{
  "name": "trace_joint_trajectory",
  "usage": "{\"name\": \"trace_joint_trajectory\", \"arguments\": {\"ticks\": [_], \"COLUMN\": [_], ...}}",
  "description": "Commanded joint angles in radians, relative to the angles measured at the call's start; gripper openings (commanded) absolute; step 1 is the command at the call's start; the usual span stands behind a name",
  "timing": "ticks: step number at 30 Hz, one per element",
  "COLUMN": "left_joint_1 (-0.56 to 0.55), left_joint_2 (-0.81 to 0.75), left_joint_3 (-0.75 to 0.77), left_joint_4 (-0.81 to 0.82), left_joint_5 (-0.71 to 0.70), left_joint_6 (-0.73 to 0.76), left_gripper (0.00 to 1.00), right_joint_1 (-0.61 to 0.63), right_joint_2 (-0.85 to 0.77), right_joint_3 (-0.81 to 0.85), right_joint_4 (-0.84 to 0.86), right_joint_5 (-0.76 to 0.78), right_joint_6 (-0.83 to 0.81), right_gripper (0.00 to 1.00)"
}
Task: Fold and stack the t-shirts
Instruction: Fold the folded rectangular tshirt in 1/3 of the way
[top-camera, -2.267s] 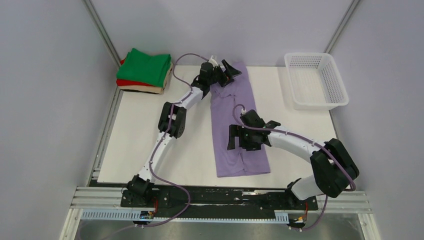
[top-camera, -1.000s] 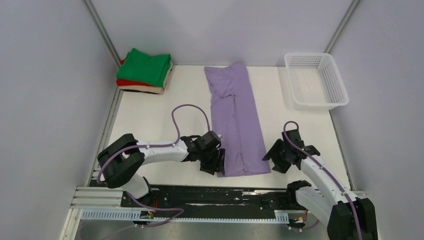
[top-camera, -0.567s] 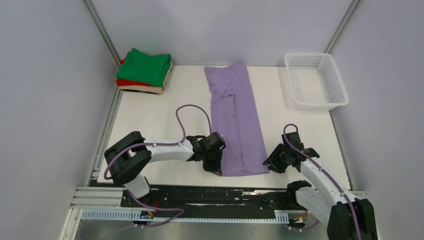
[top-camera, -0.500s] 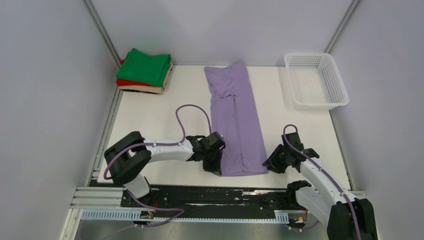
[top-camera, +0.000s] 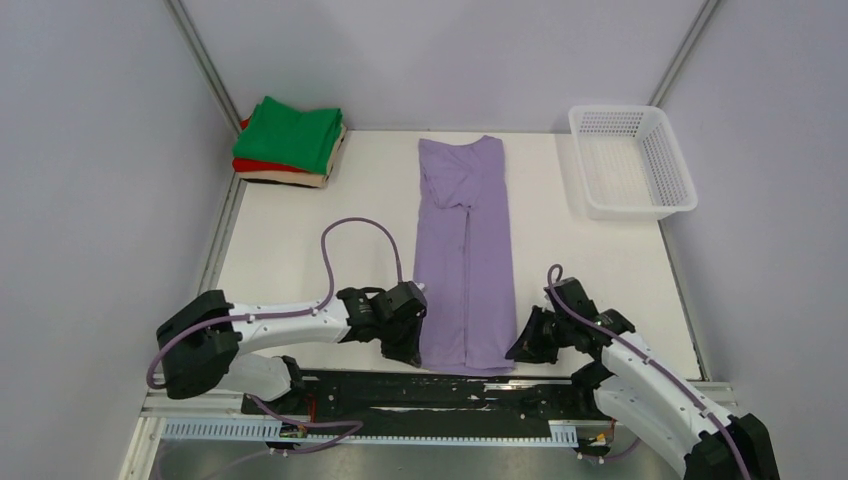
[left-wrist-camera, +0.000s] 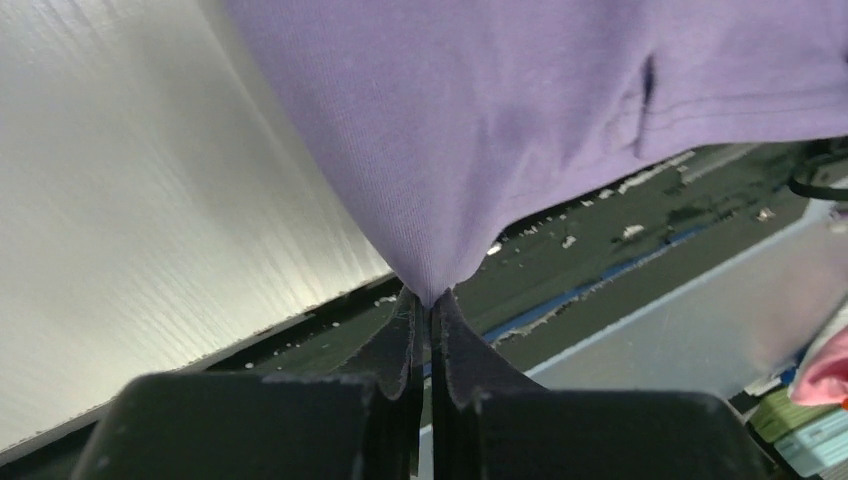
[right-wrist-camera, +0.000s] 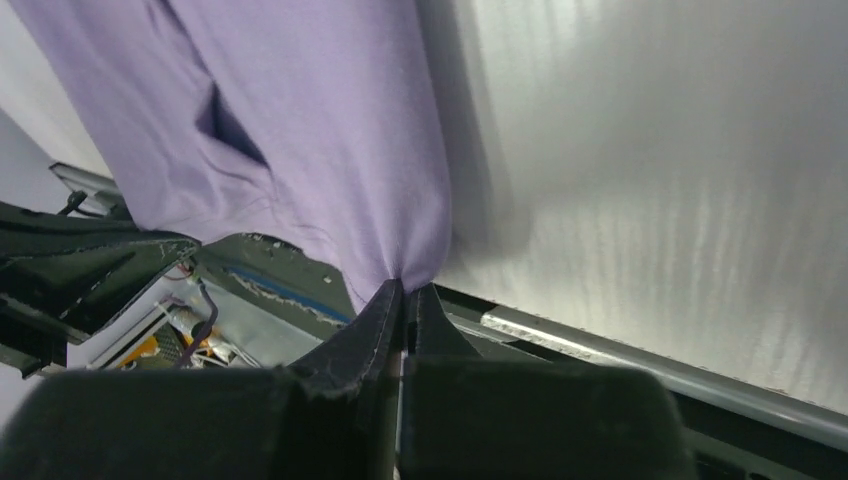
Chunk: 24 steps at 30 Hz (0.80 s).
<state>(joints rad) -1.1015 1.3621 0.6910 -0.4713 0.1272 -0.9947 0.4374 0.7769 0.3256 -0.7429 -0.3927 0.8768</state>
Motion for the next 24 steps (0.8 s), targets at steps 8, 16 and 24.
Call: {"name": "trace_joint_trajectory", "arguments": {"ticks": [8, 16, 24], "left_joint_1": [0.08, 0.293, 0.458], "left_joint_2": [-0.072, 0.042, 0.219], "left_joint_3": [-0.022, 0.024, 0.186], "left_joint_4": [0.317, 0.535, 0.576], "left_joint_5": [0.0, 0.12, 0.256], "left_joint_6": [0.053, 0.095, 0.119], "left_gripper": [0.0, 0.0, 0.0], "right_joint_1": [0.022, -0.061, -0.183], "right_joint_2": [0.051, 0.251, 0.469], "right_joint_3": [0.123, 0.262, 0.432], "right_joint_4": [0.128, 0.24, 0.285], "right_joint_5": [0.035, 0.015, -0.024], "right_joint_6": [-0.033, -0.075, -0.128], "right_gripper": [0.0, 0.0, 0.0]}}
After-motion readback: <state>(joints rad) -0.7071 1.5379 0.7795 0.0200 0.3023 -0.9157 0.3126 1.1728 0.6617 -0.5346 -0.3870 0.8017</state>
